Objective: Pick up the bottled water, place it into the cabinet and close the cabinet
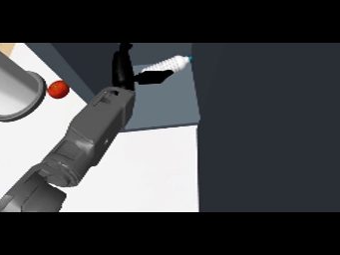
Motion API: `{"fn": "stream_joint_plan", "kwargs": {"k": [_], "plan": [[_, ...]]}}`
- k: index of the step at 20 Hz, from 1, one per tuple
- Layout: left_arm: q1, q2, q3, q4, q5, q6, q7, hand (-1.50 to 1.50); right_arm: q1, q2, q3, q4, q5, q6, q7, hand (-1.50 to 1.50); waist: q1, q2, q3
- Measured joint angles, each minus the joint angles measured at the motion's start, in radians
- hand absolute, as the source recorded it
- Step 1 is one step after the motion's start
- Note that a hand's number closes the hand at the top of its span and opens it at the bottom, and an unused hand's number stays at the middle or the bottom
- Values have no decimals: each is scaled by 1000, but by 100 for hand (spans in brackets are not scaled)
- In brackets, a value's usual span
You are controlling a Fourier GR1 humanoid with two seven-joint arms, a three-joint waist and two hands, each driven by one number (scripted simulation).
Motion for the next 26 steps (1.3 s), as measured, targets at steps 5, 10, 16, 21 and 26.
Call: {"fn": "stream_joint_plan", "kwargs": {"k": [5, 10, 16, 21, 26], "plan": [[-15, -13, 41, -52, 31, -85, -67, -150, 12, -6, 6, -1, -5, 16, -9, -150, 8, -5, 0], [-19, -18, 79, -90, 55, -197, -128, -150, 11, -7, 8, -1, -10, 16, -3, -150, 28, -12, 0], [8, -46, 92, -126, 56, -257, -149, -150, 32, 21, 49, -7, -14, -5, 24, -150, 59, -27, 1], [77, -55, 60, -223, 72, -245, -146, -150, 49, 32, 70, -10, -13, -9, 31, -150, 71, -37, 1], [196, -58, -17, -371, 102, -252, -126, -150, 47, 29, 60, -13, -15, -18, 36, -150, 83, -42, 2]]}}
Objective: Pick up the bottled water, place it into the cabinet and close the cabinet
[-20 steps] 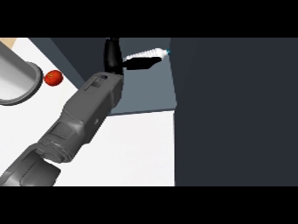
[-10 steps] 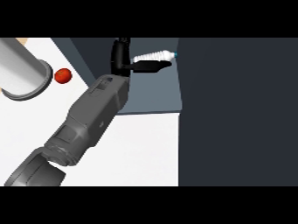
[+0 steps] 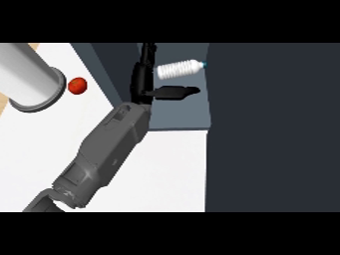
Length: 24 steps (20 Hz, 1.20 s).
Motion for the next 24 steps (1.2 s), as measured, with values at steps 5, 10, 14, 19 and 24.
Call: {"fn": "stream_joint_plan", "kwargs": {"k": [5, 10, 14, 19, 24], "plan": [[132, -1, -100, -189, 49, -31, 27, -150, -1, 3, 18, -3, 3, -15, 11, -150, 7, -3, 0], [268, 0, -192, -388, 71, -60, 35, -150, -5, 8, 40, -6, 9, -33, 22, -150, 16, -3, 0], [368, 8, -242, -553, 44, -45, 60, -150, -9, 4, 33, -4, 14, -35, 18, -150, 21, -3, 0], [498, 62, -288, -741, 27, -57, 93, 150, 2, -17, 38, -7, 28, -9, -10, -150, 22, -4, 0], [637, 140, -325, -895, 27, -77, 122, 150, 13, -95, 44, -11, 45, 73, -32, 150, 26, -5, 0]]}}
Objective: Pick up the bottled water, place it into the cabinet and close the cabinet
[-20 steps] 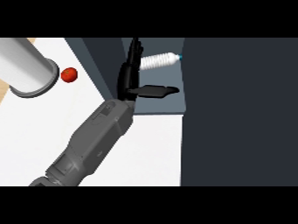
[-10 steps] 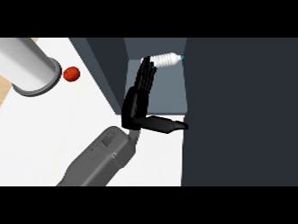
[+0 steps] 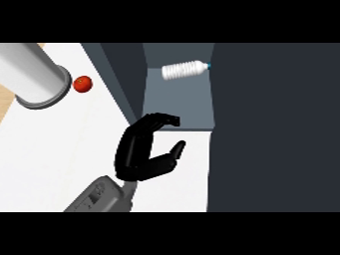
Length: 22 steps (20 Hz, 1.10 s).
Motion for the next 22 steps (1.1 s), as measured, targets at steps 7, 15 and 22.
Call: {"fn": "stream_joint_plan", "kwargs": {"k": [7, 15, 22], "plan": [[179, 127, 7, -194, 8, -12, 5, -150, 20, -96, 49, -15, 38, 113, -21, 150, 0, -2, -1], [377, 255, 70, -392, 53, -31, -8, -150, 50, -129, 177, -80, 162, 174, -46, 150, -4, -4, -2], [524, 350, 163, -494, 144, -107, -24, -150, 43, -164, 388, -92, 199, 212, 8, 150, 4, -11, -6]]}}
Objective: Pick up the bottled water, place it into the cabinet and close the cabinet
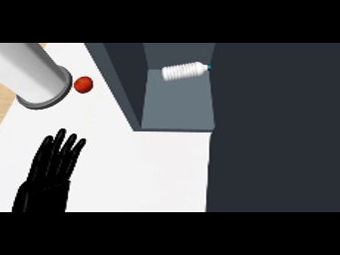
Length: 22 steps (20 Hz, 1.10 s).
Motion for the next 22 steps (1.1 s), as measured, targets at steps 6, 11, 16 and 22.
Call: {"fn": "stream_joint_plan", "kwargs": {"k": [6, 11, 16, 22], "plan": [[86, 59, 49, -42, 40, -57, -14, -150, -70, -7, 41, -2, 16, -42, 39, 150, 20, -2, -6], [141, 112, 99, -72, 77, -116, -22, -150, -60, 26, 77, 1, 18, -137, 62, 150, 37, 7, -7], [177, 163, 137, -93, 108, -181, -20, -150, -84, 52, 106, 8, 16, -205, 89, 150, 76, 19, -7], [196, 209, 174, -105, 134, -250, -20, -150, -163, 51, 116, 11, 13, -238, 132, 150, 123, 33, -9]]}}
